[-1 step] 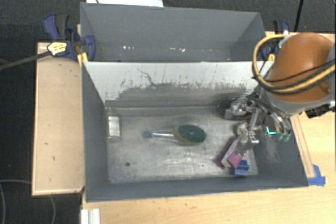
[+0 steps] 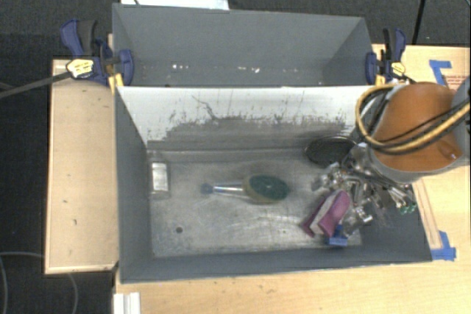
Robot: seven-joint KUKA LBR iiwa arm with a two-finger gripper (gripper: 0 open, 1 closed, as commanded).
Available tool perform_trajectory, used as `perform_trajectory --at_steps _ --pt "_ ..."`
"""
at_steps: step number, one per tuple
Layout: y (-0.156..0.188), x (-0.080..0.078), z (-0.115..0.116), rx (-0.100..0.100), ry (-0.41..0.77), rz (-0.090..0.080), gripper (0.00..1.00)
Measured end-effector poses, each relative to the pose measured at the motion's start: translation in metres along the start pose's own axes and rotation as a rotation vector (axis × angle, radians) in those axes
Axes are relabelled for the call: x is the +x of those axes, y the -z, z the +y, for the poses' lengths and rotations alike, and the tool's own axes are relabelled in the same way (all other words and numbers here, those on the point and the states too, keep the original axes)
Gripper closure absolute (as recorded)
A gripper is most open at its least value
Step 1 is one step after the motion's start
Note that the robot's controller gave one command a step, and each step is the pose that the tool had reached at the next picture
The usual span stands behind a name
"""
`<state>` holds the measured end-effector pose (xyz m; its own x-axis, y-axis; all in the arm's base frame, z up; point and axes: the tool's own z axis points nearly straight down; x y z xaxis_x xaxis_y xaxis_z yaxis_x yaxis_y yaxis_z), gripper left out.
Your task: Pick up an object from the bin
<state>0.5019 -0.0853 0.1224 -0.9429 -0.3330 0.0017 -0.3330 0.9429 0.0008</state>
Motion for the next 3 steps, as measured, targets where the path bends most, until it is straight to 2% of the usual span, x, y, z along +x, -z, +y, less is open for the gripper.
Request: perform_trajectory --at_steps 1,2,3 --pt "-0.024 -0.005 -0.01 0.01 0.128 -0.021 0.0" --pt "-0.029 -0.002 -0.008 0.002 0.13 -0.009 1.0" --pt "0.107 0.018 -0.015 0.006 0.155 -0.009 1.0"
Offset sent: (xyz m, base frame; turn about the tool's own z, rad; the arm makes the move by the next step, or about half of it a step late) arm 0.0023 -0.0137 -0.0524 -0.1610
